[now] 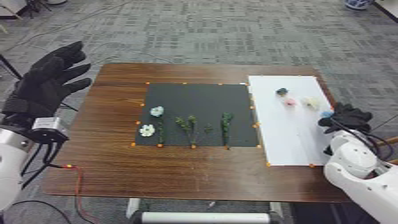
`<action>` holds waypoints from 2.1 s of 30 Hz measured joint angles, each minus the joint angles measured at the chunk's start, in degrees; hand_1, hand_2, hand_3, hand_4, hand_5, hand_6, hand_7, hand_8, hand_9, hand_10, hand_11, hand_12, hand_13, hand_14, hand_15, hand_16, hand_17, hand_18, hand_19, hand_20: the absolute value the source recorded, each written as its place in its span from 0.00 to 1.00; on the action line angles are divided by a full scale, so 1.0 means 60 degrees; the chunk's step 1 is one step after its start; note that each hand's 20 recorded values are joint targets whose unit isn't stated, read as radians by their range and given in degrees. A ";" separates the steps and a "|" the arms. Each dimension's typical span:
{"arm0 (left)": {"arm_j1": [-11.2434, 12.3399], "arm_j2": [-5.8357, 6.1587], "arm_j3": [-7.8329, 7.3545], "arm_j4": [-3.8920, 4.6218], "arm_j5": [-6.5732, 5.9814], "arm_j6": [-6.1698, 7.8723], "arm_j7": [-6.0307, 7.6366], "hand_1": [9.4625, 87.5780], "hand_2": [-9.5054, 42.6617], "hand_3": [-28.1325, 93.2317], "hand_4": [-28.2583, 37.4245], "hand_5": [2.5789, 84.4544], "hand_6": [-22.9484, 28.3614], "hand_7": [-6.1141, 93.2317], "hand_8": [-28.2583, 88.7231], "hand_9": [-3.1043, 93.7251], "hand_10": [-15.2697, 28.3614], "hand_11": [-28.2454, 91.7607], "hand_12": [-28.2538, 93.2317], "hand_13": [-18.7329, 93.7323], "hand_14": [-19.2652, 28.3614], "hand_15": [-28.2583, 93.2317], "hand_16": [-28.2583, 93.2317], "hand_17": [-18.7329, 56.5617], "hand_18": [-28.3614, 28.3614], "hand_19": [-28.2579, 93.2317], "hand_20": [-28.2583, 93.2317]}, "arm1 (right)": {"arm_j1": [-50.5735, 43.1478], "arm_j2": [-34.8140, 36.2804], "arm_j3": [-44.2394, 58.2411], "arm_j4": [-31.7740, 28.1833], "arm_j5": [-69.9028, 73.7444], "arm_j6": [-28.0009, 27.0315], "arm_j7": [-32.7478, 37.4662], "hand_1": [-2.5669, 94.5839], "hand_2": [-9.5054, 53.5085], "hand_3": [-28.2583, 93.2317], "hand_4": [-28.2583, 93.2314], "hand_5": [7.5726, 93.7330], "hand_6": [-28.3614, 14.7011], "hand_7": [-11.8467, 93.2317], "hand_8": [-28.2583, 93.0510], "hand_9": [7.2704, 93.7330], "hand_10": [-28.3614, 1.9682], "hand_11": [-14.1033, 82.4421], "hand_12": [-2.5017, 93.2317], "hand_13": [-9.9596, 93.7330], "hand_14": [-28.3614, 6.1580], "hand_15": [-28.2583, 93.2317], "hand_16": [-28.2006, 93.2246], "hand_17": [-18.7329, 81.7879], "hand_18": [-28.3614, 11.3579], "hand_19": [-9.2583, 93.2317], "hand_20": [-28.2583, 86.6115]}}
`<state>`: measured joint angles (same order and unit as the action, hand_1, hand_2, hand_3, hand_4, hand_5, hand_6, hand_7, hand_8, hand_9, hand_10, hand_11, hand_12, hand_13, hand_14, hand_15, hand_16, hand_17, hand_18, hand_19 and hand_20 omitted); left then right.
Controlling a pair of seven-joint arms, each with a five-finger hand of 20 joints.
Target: Arrange flowers
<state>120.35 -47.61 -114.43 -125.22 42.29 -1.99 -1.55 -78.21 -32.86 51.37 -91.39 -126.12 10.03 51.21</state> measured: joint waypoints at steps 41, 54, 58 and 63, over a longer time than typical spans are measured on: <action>-0.0250 0.0278 -0.0098 0.0062 -0.0006 -0.0009 -0.0061 0.19 0.10 0.78 0.00 0.21 0.45 0.25 0.16 0.18 0.55 0.37 0.41 0.21 0.65 0.56 0.20 0.09 0.86 0.54 0.31 | 0.4317 -0.0957 -0.5064 -0.0508 0.0043 0.1671 -0.2942 0.54 0.00 0.94 0.00 0.78 0.74 0.53 0.23 0.91 0.80 0.36 0.57 0.76 0.71 0.78 0.60 0.52 0.20 0.92 0.71; -0.1639 0.0828 0.0914 0.0411 -0.0008 -0.0107 -0.0183 0.20 0.11 0.78 0.00 0.22 0.47 0.25 0.16 0.18 0.57 0.37 0.40 0.21 0.68 0.57 0.20 0.09 0.87 0.54 0.31 | 0.7001 -0.4037 -0.8459 0.0485 0.0064 0.1231 -0.3008 0.54 0.00 0.94 0.00 0.78 0.74 0.54 0.22 0.90 0.80 0.37 0.57 0.76 0.70 0.79 0.59 0.52 0.21 0.93 0.71; -0.1624 0.0833 0.0914 0.0405 -0.0008 -0.0106 -0.0183 0.20 0.11 0.78 0.00 0.22 0.48 0.24 0.16 0.19 0.58 0.38 0.40 0.21 0.69 0.58 0.20 0.09 0.87 0.55 0.31 | 0.7436 -0.4534 -0.8862 0.0474 0.0057 0.1286 -0.2910 0.54 0.00 0.94 0.00 0.77 0.74 0.55 0.21 0.90 0.80 0.38 0.57 0.76 0.70 0.79 0.59 0.52 0.21 0.93 0.71; -0.1579 0.0832 0.0918 0.0399 -0.0010 -0.0104 -0.0175 0.20 0.11 0.78 0.00 0.23 0.48 0.24 0.16 0.19 0.58 0.38 0.40 0.21 0.69 0.58 0.20 0.09 0.87 0.55 0.31 | 0.7544 -0.4998 -0.8855 0.0756 -0.0111 0.1283 -0.3023 0.54 0.00 0.94 0.00 0.77 0.74 0.56 0.21 0.90 0.80 0.38 0.57 0.75 0.71 0.80 0.59 0.52 0.21 0.93 0.71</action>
<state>110.88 -42.62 -108.92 -122.83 42.23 -2.62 -2.60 -32.94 -62.85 -1.76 -86.86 -126.78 17.73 33.07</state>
